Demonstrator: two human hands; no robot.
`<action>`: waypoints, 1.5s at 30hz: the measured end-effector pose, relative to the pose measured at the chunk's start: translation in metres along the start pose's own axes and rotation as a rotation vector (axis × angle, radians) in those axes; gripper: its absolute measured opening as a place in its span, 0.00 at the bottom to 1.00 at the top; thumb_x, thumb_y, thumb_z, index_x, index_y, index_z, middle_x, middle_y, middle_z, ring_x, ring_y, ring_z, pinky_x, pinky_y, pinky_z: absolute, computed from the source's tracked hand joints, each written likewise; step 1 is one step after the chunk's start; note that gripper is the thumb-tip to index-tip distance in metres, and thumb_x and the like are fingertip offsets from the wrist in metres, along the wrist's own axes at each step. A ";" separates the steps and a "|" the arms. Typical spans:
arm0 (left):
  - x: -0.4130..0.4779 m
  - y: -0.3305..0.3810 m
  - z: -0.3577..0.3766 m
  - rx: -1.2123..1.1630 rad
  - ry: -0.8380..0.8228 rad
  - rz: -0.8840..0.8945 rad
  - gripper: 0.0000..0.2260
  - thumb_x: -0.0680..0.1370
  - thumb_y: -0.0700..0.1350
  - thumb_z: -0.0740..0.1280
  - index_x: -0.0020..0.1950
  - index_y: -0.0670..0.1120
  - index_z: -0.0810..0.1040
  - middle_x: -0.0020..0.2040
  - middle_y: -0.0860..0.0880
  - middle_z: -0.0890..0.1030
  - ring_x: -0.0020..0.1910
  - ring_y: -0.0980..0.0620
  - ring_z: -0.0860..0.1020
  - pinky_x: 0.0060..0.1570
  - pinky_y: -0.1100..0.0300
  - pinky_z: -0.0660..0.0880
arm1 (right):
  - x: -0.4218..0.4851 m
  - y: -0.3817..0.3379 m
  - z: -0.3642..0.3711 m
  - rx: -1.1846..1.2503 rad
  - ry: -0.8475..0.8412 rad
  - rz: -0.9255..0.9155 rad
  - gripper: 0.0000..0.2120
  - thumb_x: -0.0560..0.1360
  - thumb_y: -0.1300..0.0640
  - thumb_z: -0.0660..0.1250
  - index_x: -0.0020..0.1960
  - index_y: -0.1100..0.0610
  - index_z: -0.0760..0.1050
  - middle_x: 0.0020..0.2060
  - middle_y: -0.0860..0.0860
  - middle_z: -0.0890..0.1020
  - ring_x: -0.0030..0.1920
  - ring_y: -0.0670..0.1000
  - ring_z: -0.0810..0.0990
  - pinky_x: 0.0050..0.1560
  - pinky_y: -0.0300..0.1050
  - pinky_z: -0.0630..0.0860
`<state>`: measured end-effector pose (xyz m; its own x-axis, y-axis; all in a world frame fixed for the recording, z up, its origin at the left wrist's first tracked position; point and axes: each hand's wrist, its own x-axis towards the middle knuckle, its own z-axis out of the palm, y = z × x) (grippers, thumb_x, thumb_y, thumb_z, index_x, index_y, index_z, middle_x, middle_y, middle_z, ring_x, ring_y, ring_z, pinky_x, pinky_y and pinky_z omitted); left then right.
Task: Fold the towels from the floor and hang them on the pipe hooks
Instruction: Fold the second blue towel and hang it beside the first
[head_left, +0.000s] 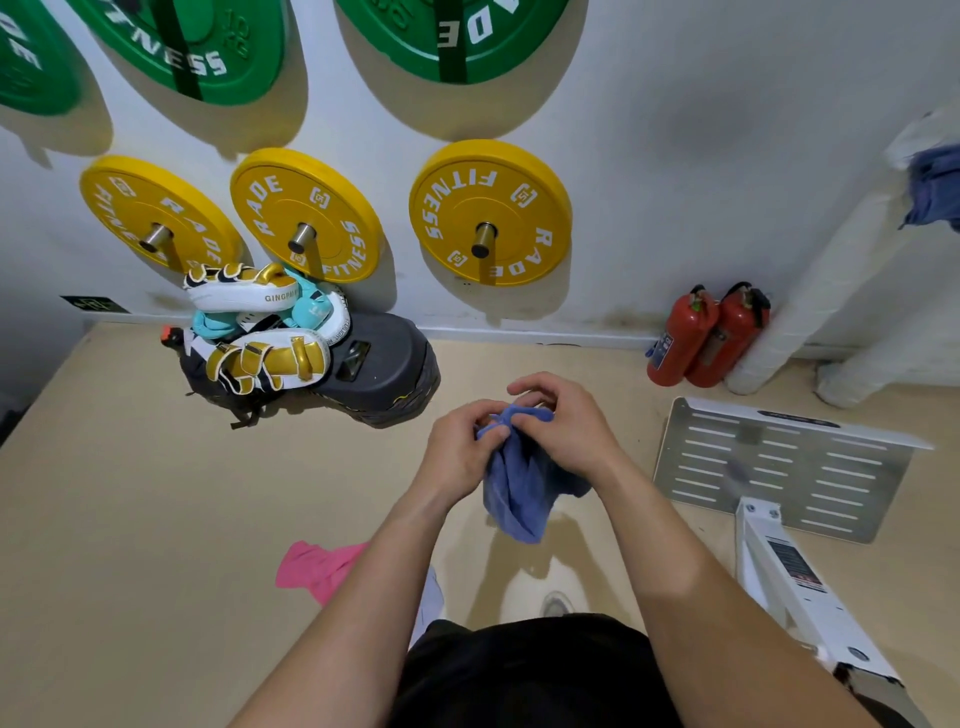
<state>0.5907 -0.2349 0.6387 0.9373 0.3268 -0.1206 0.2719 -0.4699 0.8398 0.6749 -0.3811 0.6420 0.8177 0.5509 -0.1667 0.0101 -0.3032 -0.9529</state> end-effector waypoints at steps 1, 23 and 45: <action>0.001 -0.003 0.000 0.005 0.002 -0.015 0.10 0.77 0.38 0.69 0.50 0.53 0.83 0.34 0.61 0.79 0.34 0.63 0.76 0.39 0.65 0.75 | 0.000 0.000 0.000 -0.008 -0.003 -0.004 0.12 0.72 0.60 0.70 0.51 0.44 0.79 0.43 0.45 0.85 0.44 0.43 0.83 0.50 0.41 0.78; 0.014 -0.015 -0.026 0.242 0.157 -0.100 0.07 0.76 0.39 0.68 0.43 0.50 0.81 0.39 0.55 0.82 0.42 0.54 0.80 0.45 0.55 0.77 | 0.001 0.053 -0.025 -0.406 -0.171 0.160 0.05 0.73 0.50 0.70 0.39 0.48 0.75 0.40 0.43 0.79 0.44 0.48 0.78 0.46 0.48 0.76; 0.013 -0.011 -0.012 0.093 0.267 -0.245 0.04 0.76 0.41 0.70 0.43 0.50 0.81 0.35 0.50 0.78 0.34 0.54 0.76 0.38 0.59 0.75 | 0.007 0.040 -0.013 -0.089 0.116 0.190 0.07 0.74 0.55 0.72 0.37 0.51 0.80 0.29 0.45 0.77 0.30 0.44 0.74 0.33 0.35 0.69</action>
<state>0.5973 -0.2157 0.6338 0.7559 0.6350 -0.1595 0.5112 -0.4202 0.7498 0.6885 -0.3998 0.6067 0.8705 0.3856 -0.3057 -0.1040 -0.4631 -0.8802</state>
